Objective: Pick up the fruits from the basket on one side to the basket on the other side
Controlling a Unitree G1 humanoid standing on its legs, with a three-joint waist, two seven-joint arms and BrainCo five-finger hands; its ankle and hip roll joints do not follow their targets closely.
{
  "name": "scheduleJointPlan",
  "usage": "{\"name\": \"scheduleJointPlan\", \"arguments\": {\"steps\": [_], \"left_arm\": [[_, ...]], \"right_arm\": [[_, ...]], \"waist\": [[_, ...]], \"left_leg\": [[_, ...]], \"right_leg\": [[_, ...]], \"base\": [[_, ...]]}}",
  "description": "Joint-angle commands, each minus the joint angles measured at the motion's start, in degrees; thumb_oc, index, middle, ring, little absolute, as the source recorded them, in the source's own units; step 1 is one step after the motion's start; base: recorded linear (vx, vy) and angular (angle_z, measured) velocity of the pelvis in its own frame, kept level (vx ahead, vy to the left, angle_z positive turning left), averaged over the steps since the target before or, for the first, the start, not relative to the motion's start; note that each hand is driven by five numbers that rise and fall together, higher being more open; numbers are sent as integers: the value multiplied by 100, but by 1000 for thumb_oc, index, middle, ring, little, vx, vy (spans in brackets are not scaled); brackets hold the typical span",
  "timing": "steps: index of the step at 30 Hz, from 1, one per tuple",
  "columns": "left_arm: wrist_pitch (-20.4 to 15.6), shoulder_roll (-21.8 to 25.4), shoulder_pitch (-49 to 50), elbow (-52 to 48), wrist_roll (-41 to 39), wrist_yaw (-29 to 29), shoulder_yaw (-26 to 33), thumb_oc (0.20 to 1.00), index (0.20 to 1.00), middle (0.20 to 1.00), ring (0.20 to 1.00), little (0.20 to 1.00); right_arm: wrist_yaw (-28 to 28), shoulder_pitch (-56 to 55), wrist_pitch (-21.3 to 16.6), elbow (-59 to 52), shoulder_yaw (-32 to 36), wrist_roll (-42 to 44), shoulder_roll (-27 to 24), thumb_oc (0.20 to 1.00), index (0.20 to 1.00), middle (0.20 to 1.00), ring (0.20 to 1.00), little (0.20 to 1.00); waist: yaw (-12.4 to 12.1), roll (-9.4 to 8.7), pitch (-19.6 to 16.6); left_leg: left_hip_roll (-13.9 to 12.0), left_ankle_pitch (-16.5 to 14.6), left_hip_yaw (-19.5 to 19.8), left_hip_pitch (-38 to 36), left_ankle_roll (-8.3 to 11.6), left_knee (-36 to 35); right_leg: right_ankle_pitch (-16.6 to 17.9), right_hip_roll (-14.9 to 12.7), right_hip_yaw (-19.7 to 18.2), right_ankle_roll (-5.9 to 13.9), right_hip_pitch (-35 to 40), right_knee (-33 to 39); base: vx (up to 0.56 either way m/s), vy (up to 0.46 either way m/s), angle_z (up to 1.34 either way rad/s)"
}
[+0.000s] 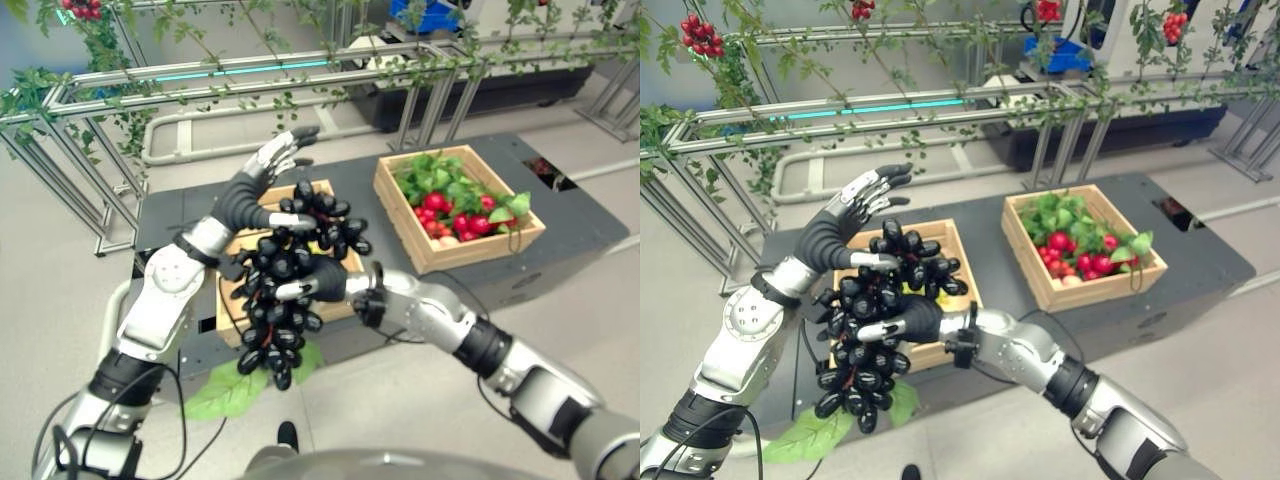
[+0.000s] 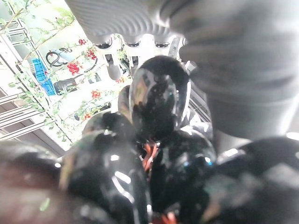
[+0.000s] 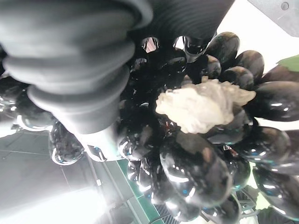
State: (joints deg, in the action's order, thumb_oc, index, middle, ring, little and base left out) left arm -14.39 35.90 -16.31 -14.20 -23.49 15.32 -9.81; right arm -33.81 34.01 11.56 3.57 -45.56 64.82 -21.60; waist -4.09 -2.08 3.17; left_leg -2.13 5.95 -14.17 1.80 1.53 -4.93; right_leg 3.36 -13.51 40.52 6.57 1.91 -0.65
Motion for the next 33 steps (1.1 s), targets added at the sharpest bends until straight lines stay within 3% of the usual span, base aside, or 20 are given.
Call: {"name": "scheduleJointPlan", "arguments": {"steps": [1,10,13,14,15,18,22,27,33], "left_arm": [[-310,138,-221,-115,-580,118,280,1000,1000,1000,1000,1000],[-321,372,250,-306,-1051,376,710,1000,1000,1000,1000,1000],[-349,476,635,-381,-1294,477,1074,1000,1000,1000,1000,1000],[-407,629,988,-432,-1462,572,1489,1000,1000,1000,1000,1000],[-406,626,1015,-446,-1474,582,1505,1000,1000,1000,1000,1000],[-469,697,1756,-408,-1906,822,2263,1000,1000,1000,1000,1000],[-474,464,2394,-358,-2204,1014,2793,1000,1000,1000,1000,1000],[-523,262,2695,-288,-2273,1034,3025,1000,1000,1000,1000,1000],[-622,-24,2798,3,-2108,742,3249,1000,1000,1000,1000,1000]], "right_arm": [[-405,188,-224,-487,10,493,327,200,200,200,200,200],[-546,-44,-215,-539,294,503,-268,200,200,200,200,200],[-621,-303,-220,-653,551,537,-633,200,200,200,200,200],[-711,-518,-245,-762,796,570,-1000,200,200,200,200,200],[-709,-533,-241,-782,794,573,-1010,200,200,200,200,200],[-892,-1052,-296,-1041,1357,690,-1671,200,200,200,200,200],[-1060,-1869,-317,-1355,2132,811,-2171,200,200,200,200,200],[-1119,-2615,-366,-1471,2888,813,-2447,200,200,200,200,200],[-832,-2944,-656,-1002,3562,678,-2196,200,200,200,200,200]], "waist": [[-116,-172,-8],[-114,-174,-8],[-118,-173,-5],[-133,-178,19],[-128,-174,12],[-145,-178,41],[-147,-196,43],[-134,-244,47],[-122,-252,42]], "left_leg": [[173,-726,-83,-566,188,46],[174,-722,-76,-569,194,47],[177,-716,-57,-569,197,47],[176,-713,-51,-569,203,47],[176,-712,-51,-570,204,46],[181,-703,-23,-551,217,46],[180,-699,16,-541,219,46],[186,-703,67,-530,224,45],[201,-720,91,-543,209,52]], "right_leg": [[373,20,-142,121,-431,-22],[362,24,-112,136,-413,-40],[367,24,-86,148,-405,-38],[373,17,-77,162,-409,-39],[373,16,-76,162,-408,-39],[380,8,-61,189,-420,-44],[379,5,-24,221,-411,-52],[371,-1,28,248,-406,-63],[357,-12,27,251,-383,-80]], "base": [[0,0,0],[0,0,0],[0,0,0],[0,0,0],[0,0,0],[0,0,0],[5,1,3],[4,2,3],[3,6,3]]}}
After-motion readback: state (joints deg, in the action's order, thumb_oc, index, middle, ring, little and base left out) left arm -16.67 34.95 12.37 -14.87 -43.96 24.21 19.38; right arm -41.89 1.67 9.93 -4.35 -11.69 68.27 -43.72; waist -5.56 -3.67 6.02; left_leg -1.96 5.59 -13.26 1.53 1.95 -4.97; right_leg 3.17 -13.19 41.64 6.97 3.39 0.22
